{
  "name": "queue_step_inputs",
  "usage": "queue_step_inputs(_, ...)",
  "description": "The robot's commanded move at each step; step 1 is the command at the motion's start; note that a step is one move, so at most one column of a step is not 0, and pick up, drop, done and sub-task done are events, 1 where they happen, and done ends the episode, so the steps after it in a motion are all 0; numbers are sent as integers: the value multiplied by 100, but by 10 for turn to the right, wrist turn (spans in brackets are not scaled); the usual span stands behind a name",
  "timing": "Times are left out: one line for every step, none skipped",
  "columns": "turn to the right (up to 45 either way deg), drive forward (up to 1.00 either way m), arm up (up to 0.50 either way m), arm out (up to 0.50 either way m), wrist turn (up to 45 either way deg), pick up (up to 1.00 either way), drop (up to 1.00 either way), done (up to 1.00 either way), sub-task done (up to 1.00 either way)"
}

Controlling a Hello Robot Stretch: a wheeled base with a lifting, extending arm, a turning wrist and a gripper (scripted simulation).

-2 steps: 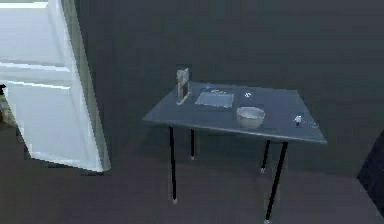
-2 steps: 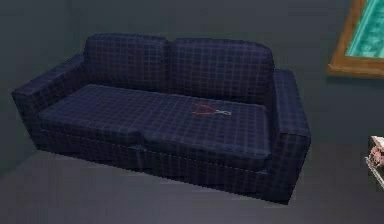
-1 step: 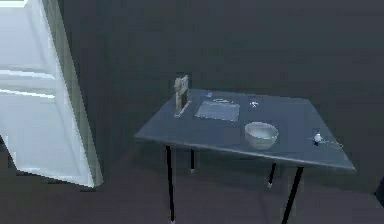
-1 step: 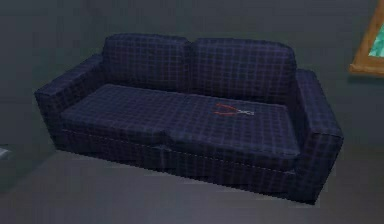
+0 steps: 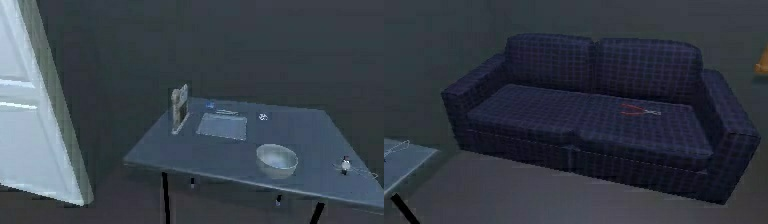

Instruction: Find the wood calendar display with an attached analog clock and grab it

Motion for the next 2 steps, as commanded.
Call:
queue_step_inputs(450, 0, 0, 0, 0, 0, 0, 0, 0)
queue_step_inputs(120, 0, 0, 0, 0, 0, 0, 0, 0)
